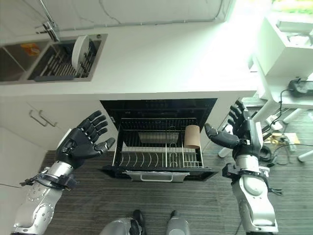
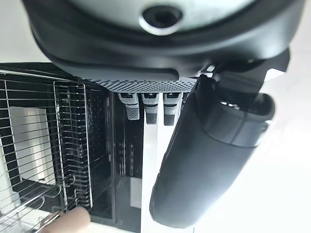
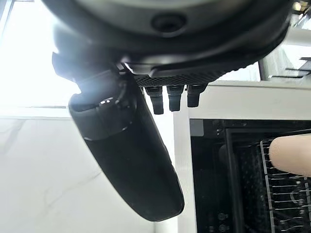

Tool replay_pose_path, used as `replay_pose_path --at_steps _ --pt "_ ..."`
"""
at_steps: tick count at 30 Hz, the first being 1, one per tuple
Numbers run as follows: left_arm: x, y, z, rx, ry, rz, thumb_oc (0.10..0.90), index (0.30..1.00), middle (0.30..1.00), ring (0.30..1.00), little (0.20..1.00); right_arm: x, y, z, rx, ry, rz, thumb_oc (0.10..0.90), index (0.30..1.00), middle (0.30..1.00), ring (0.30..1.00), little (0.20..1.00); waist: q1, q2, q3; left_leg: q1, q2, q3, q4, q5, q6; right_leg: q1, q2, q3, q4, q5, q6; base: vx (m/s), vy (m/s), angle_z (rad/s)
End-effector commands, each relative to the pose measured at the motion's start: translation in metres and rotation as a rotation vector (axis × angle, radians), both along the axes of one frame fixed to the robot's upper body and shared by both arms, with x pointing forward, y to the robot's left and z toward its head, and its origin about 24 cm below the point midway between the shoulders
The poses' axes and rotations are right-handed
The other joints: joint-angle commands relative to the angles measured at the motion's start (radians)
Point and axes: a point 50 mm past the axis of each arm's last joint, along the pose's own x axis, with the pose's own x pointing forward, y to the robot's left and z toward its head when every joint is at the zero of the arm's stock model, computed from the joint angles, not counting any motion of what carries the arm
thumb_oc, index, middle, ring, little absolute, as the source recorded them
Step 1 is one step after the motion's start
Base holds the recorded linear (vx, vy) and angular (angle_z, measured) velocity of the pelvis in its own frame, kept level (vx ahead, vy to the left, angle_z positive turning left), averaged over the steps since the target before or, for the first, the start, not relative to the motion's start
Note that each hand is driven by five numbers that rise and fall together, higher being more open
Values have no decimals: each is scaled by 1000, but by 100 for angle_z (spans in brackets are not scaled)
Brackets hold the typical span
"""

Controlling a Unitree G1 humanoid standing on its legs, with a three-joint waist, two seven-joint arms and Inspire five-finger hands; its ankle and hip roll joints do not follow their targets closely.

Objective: Place the dishes in the dishwasher.

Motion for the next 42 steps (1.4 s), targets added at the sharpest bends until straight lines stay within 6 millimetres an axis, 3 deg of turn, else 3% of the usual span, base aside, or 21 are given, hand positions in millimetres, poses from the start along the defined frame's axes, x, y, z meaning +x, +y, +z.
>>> replay_pose_path --at_steps 1,5,8,9,12,14,15,18,20,22,23,26,28,31,35,36,42 --pt "0 0 53 -118 -297 23 800 900 900 900 900 0 2 67 -126 -284 62 800 900 900 900 900 -11 17 -45 -16 108 -110 0 47 -44 -22 80 48 49 -52 13 144 469 -18" --pt "-6 -1 51 -166 -340 10 800 900 900 900 900 -3 -4 74 -152 -287 71 800 900 900 900 900 -7 40 -69 -105 197 -220 0 109 -98 -25 76 96 49 -81 19 152 434 -58" --pt "-9 -1 52 -167 -373 2 800 900 900 900 900 -3 -5 77 -154 -295 76 800 900 900 900 900 -7 48 -73 -107 200 -243 0 88 -101 -24 57 107 49 -81 29 117 373 -58" --pt "-11 0 57 -148 -408 -12 800 900 900 900 900 -4 -5 79 -154 -305 68 800 900 900 900 900 -6 50 -80 -82 178 -226 0 27 -93 -23 17 106 49 -74 60 108 483 -42" --pt "-10 5 70 -84 -438 -32 800 900 900 900 900 -11 -6 74 -121 -313 47 800 900 900 900 900 -1 39 -86 -55 133 -207 0 -13 -80 -16 -50 92 49 -38 127 101 470 -10" --pt "-9 5 74 -62 -445 -48 800 900 900 900 900 -13 -6 71 -103 -313 36 800 900 900 900 900 7 29 -87 -49 105 -215 0 -27 -66 -12 -71 90 49 -26 145 44 203 6" --pt "-9 5 74 -62 -445 -48 800 900 900 900 900 -13 -6 71 -103 -313 36 800 900 900 900 900 7 29 -87 -49 105 -215 0 -27 -66 -12 -71 90 49 -26 145 63 256 11" --pt "-7 3 83 -30 -450 -96 800 900 900 900 900 -15 -4 61 -74 -294 10 800 900 900 900 900 35 6 -88 -41 30 -212 0 -64 -18 7 -142 54 49 59 157 59 335 18" --pt "-5 0 85 -17 -457 -112 800 900 900 900 900 -12 2 56 -66 -285 8 800 900 900 900 900 45 1 -88 -38 10 -200 0 -77 2 10 -167 31 49 104 156 25 322 27" --pt "-4 -2 92 -10 -479 -122 800 900 900 900 900 -5 11 51 -56 -264 22 800 900 900 900 900 74 3 -93 -40 -10 -179 0 -93 28 33 -185 -33 49 124 152 23 390 18" --pt "-5 -2 93 -8 -484 -117 800 900 900 900 900 -3 14 49 -54 -255 32 800 900 900 900 900 88 1 -98 -41 -13 -173 0 -96 34 41 -177 -65 49 126 150 19 331 -25" --pt "-5 -4 97 -15 -503 -128 800 900 900 900 900 -1 16 48 -63 -245 30 800 900 900 900 900 90 -3 -99 -46 -30 -172 0 -95 57 37 -55 -71 49 66 134 15 174 -35" --pt "-3 -9 100 -8 -515 -152 800 900 900 900 900 -3 11 50 -61 -258 14 800 900 900 900 900 73 -14 -96 -46 -55 -190 0 -94 67 14 63 -35 49 27 104 26 80 -16" --pt "2 -17 100 17 -526 -168 800 900 900 900 900 -7 4 51 -47 -280 1 800 900 900 900 900 48 -31 -90 -38 -88 -210 0 -99 69 -34 153 -2 49 6 59 31 -5 28" --pt "2 -15 98 17 -532 -164 800 900 900 900 900 -8 4 50 -43 -288 13 800 900 900 900 900 29 -36 -86 -17 -106 -201 0 -112 76 -75 164 -4 49 37 61 63 -69 19" --pt "2 -16 96 16 -527 -166 800 900 900 900 900 -8 3 48 -32 -285 9 800 900 900 900 900 28 -33 -85 -4 -110 -208 0 -117 73 -75 167 0 49 6 49 117 -140 2" --pt "2 -20 96 25 -527 -177 800 900 900 900 900 -2 9 51 -15 -294 15 800 900 900 900 900 35 -24 -104 13 -125 -213 0 -134 76 -77 157 3 49 -14 39 75 -104 9"
